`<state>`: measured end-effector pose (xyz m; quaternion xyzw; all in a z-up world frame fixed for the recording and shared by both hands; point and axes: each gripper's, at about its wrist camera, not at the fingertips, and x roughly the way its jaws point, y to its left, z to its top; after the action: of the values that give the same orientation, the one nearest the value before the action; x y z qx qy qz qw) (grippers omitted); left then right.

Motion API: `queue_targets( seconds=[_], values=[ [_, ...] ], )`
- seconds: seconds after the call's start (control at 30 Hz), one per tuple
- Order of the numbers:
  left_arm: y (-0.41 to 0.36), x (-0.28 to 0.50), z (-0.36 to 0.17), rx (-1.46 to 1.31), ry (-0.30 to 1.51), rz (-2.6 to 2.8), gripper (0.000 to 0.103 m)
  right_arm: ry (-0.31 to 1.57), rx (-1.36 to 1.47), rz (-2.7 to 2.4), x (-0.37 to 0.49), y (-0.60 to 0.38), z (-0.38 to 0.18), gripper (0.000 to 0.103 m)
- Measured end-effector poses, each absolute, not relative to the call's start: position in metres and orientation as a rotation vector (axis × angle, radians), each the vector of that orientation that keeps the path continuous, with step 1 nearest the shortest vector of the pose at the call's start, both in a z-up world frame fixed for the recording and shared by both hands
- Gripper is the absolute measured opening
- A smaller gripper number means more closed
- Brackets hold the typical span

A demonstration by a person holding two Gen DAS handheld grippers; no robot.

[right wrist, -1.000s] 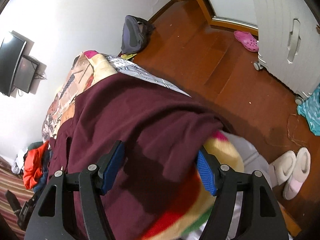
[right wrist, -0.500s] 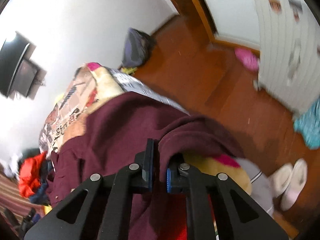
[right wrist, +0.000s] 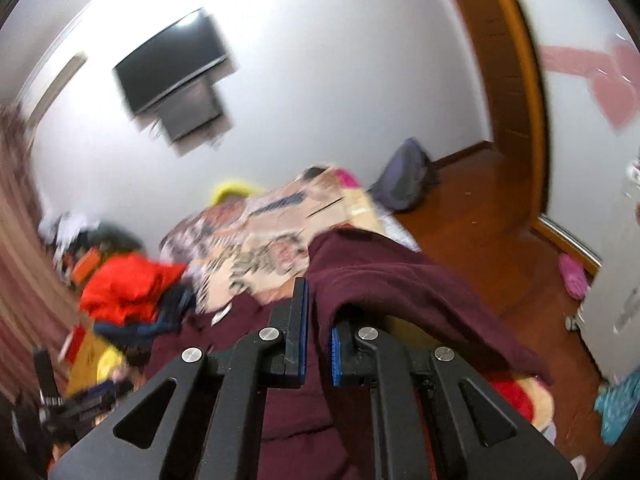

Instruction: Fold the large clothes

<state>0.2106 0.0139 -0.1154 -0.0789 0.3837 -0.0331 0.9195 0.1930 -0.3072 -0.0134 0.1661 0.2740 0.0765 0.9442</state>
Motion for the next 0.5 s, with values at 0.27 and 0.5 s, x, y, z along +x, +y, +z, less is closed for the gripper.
queue_targets(
  seconds=[0.27,0.5],
  values=[
    [0.026,0.197,-0.12,-0.162,0.803,-0.062,0.089,0.819,0.258,0.264,0.21,-0.255,-0.08,0.008],
    [0.01,0.194,-0.125,-0.127,0.823,-0.068,0.089,0.955,0.195,0.285,0.202,-0.24,-0.111,0.008]
  ],
)
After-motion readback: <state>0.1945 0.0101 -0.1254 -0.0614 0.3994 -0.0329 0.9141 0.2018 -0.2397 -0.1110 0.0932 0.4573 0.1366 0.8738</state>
